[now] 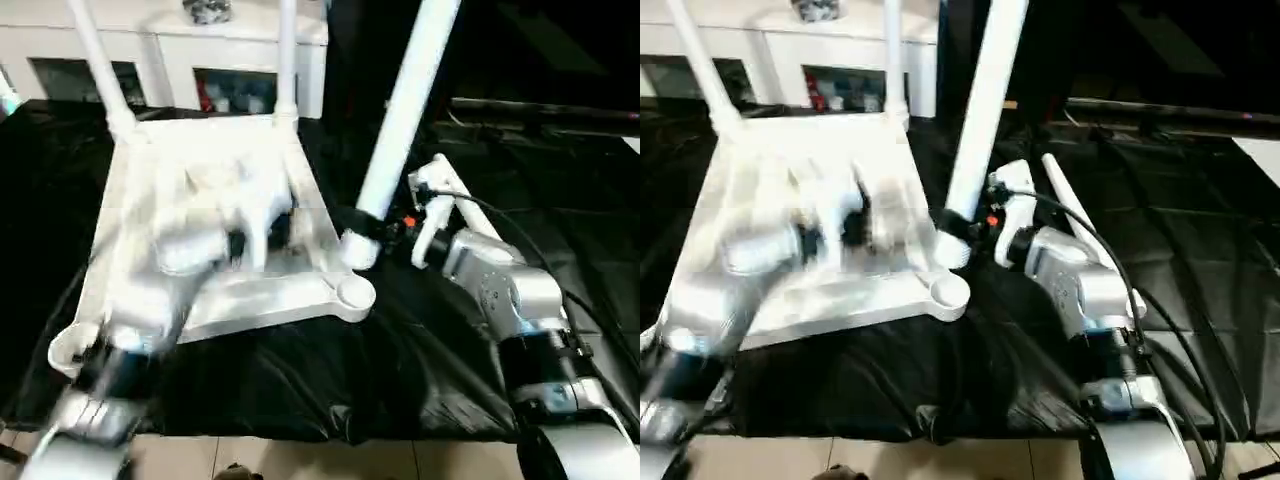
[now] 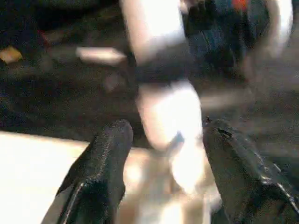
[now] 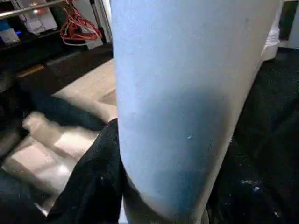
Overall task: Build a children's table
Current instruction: Pick table leg, then insert table leg to table base
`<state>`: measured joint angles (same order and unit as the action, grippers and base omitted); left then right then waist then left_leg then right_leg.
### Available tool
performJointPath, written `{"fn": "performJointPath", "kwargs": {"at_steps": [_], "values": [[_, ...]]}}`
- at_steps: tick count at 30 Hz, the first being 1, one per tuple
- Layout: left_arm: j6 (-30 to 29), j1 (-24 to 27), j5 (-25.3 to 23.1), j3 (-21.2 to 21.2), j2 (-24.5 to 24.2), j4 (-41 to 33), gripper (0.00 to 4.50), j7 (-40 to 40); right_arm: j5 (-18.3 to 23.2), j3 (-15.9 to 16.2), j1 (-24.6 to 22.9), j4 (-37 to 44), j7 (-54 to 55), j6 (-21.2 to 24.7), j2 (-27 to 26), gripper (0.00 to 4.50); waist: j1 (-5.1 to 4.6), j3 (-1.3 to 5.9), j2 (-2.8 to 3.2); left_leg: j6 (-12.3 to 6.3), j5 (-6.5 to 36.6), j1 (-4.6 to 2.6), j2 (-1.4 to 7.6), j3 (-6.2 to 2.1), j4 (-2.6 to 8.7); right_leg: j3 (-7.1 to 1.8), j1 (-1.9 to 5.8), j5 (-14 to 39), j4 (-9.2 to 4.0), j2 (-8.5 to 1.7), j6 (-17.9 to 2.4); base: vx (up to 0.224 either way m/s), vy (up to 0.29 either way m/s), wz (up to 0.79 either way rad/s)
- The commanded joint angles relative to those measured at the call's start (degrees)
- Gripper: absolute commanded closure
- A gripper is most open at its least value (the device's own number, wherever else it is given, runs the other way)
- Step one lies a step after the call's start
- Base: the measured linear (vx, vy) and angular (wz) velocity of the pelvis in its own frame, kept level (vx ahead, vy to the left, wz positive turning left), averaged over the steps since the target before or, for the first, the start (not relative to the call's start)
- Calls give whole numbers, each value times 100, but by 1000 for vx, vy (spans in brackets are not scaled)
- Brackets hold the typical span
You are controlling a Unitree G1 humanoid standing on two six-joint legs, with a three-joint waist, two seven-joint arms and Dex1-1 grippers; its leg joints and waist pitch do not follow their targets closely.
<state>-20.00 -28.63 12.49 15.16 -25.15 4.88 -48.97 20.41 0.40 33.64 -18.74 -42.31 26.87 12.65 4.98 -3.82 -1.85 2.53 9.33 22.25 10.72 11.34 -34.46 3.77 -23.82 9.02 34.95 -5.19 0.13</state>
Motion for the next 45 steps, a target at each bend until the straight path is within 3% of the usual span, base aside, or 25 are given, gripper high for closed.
{"fn": "performJointPath", "kwargs": {"at_steps": [1,7,12,16,18,22,24,27,28,34,40,42,45], "values": [[44,70,-193,262,-102,-83,163,-207,-9,-45,-38,240,21,5,73,261,-35,449,81,339,1580,-182,236,-120,460,-254,241,1541,-385,-276,-948,0,0,0],[-164,346,-346,512,-295,43,180,-391,19,17,-227,489,61,109,92,261,-65,414,76,402,1965,-196,229,-133,473,-259,213,2133,-452,-289,-857,0,0,0],[45,411,-599,574,-397,396,227,-344,-10,99,-348,612,62,147,66,261,-110,409,84,426,2148,-206,223,-162,479,-246,190,2446,-487,-290,-746,0,0,0],[159,360,-690,502,-343,613,247,-196,-19,127,-376,654,72,165,63,261,-143,413,80,424,2185,-195,224,-169,481,-246,190,2394,-488,-287,-772,0,0,0],[151,345,-701,475,-324,654,281,-174,-25,146,-394,684,71,180,71,261,-158,419,79,402,2133,-187,226,-168,478,-249,199,2320,-479,-293,-809,0,0,0],[201,299,-759,469,-343,845,293,-221,-30,177,-423,730,54,217,77,261,-157,427,82,361,2011,-185,224,-156,469,-255,201,2153,-463,-290,-869,0,0,0],[214,297,-777,465,-346,880,331,-254,-25,180,-426,739,61,225,78,261,-159,430,81,344,1935,-174,227,-152,471,-256,215,1990,-446,-286,-931,0,0,0],[227,307,-771,432,-373,904,336,-288,-15,194,-434,737,49,225,90,261,-158,429,89,341,1936,-185,231,-150,473,-256,212,1939,-438,-285,-973,0,0,0],[217,313,-760,420,-382,902,367,-303,-14,197,-435,734,45,224,93,261,-160,428,91,351,1949,-186,231,-148,473,-255,211,1912,-431,-282,-992,0,0,0],[165,399,-786,440,-495,900,421,-461,-21,218,-419,707,25,221,107,261,-163,414,88,369,2086,-193,227,-155,474,-255,205,2170,-458,-293,-938,0,0,0],[141,446,-968,605,-617,903,447,-560,-27,259,-388,645,-30,218,125,261,-209,415,82,373,2090,-182,225,-165,477,-255,207,2202,-457,-295,-913,0,0,0],[83,431,-945,587,-554,922,450,-557,-42,321,-357,596,-115,241,151,261,-217,417,106,360,2071,-182,226,-163,472,-258,211,2111,-447,-295,-968,0,0,0],[-46,340,-823,501,-368,957,450,-475,-67,372,-296,469,-194,231,163,261,-231,422,89,328,2019,-181,222,-147,459,-257,218,2004,-443,-291,-1051,0,0,0]]}}
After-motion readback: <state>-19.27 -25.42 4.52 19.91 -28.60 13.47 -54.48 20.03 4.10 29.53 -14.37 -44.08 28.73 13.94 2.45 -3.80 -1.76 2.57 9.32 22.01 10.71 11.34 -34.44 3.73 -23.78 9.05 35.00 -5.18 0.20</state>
